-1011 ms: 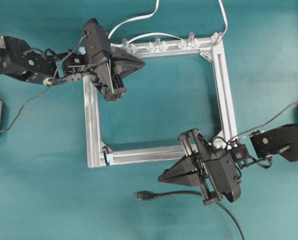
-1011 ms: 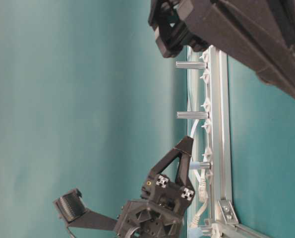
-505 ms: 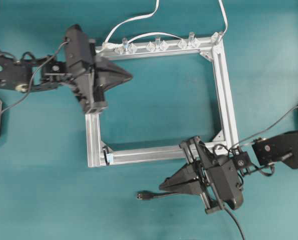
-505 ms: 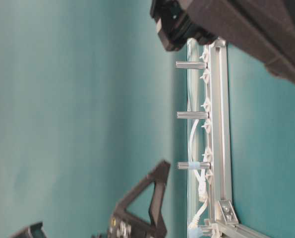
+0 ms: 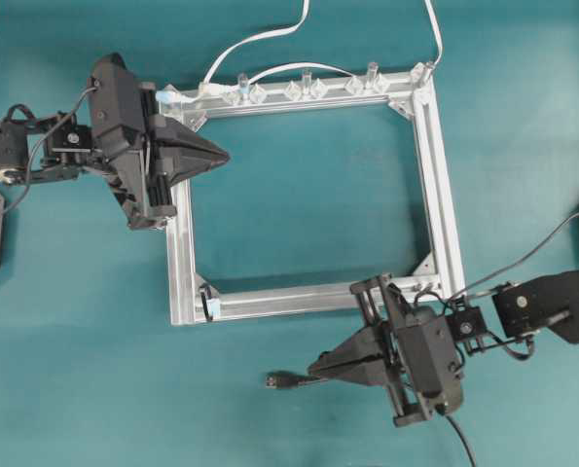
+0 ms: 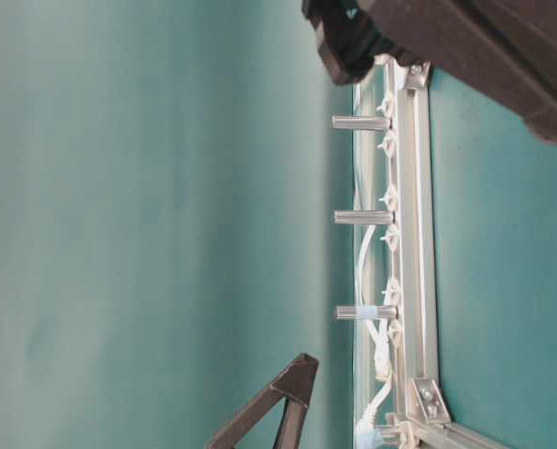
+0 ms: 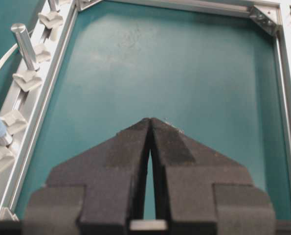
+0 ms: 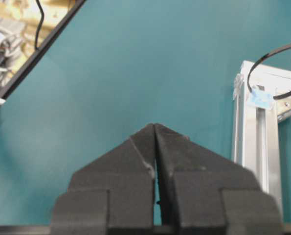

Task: Insert the wire through the string loop located on the left side.
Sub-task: 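Move the right gripper down toward the black USB cable's connector end, then close the right gripper on the USB cable just behind the connector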

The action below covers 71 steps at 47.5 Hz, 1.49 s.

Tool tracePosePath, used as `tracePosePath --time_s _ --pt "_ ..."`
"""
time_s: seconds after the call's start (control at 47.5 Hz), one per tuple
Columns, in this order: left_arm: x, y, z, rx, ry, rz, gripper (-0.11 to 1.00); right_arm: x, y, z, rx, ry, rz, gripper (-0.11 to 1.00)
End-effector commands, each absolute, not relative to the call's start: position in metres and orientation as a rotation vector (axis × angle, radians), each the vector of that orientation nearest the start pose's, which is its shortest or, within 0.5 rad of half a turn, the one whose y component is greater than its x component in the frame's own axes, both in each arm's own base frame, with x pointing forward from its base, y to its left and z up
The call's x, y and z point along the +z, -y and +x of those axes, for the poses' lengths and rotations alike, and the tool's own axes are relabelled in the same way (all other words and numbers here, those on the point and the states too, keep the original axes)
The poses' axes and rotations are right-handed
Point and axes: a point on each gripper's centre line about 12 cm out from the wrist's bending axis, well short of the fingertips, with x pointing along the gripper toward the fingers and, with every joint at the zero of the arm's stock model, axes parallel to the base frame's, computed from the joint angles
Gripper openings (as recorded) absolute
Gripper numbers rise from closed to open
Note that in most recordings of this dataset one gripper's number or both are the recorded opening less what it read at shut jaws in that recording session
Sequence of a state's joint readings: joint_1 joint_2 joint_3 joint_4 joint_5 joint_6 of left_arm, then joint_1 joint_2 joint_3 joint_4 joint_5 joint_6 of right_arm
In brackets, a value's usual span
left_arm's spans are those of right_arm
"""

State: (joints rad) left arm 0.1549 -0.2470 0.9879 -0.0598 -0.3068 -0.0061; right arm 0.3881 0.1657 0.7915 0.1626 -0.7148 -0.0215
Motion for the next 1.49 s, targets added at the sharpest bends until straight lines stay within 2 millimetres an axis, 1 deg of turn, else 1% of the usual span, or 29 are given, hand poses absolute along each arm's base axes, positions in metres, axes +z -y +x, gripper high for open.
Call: tracePosePath --time_s 0.0,0.147,0.274,0.463,0.568,0.589,0.632,0.695,0.821,0.842,0.863,1.095,1.305,1.474 --pt "0.188 -0.05 0.31 0.18 -0.402 -0.084 0.0 0.146 -0.144 0.376 0.276 -0.246 0.043 0.0" --pt "0.185 -0.05 0.308 0.18 -0.411 -0.086 0.0 0.135 -0.147 0.379 0.282 -0.294 0.036 0.0" --pt "0.183 -0.049 0.306 0.18 -0.415 -0.089 0.0 0.123 -0.149 0.383 0.274 -0.372 0.038 0.0" --pt "0.182 -0.048 0.305 0.176 -0.422 -0.084 0.0 0.12 -0.153 0.388 0.276 -0.425 0.039 0.01" --pt "0.178 -0.048 0.303 0.177 -0.432 -0.088 0.0 0.122 -0.15 0.39 0.243 -0.41 0.076 0.01" --pt "0.178 -0.047 0.302 0.176 -0.431 -0.086 0.0 0.123 -0.149 0.391 0.229 -0.403 0.09 0.03" --pt "0.178 -0.047 0.302 0.177 -0.432 -0.088 0.0 0.124 -0.147 0.392 0.208 -0.392 0.113 0.09" --pt "0.178 -0.046 0.303 0.174 -0.431 -0.087 0.0 0.122 -0.145 0.392 0.18 -0.385 0.14 0.24" --pt "0.178 -0.046 0.303 0.172 -0.432 -0.087 0.0 0.119 -0.146 0.393 0.167 -0.377 0.152 0.62" --pt "0.178 -0.046 0.303 0.171 -0.432 -0.087 0.0 0.118 -0.148 0.392 0.17 -0.377 0.15 0.66" --pt "0.178 -0.046 0.303 0.171 -0.434 -0.087 0.0 0.117 -0.149 0.392 0.173 -0.376 0.149 0.68" --pt "0.177 -0.045 0.302 0.171 -0.436 -0.087 0.0 0.112 -0.16 0.388 0.186 -0.391 0.154 0.68" --pt "0.177 -0.046 0.302 0.171 -0.437 -0.088 0.0 0.107 -0.161 0.388 0.186 -0.398 0.152 0.68" --pt "0.178 -0.046 0.303 0.171 -0.442 -0.089 0.0 0.097 -0.161 0.388 0.181 -0.412 0.143 0.68"
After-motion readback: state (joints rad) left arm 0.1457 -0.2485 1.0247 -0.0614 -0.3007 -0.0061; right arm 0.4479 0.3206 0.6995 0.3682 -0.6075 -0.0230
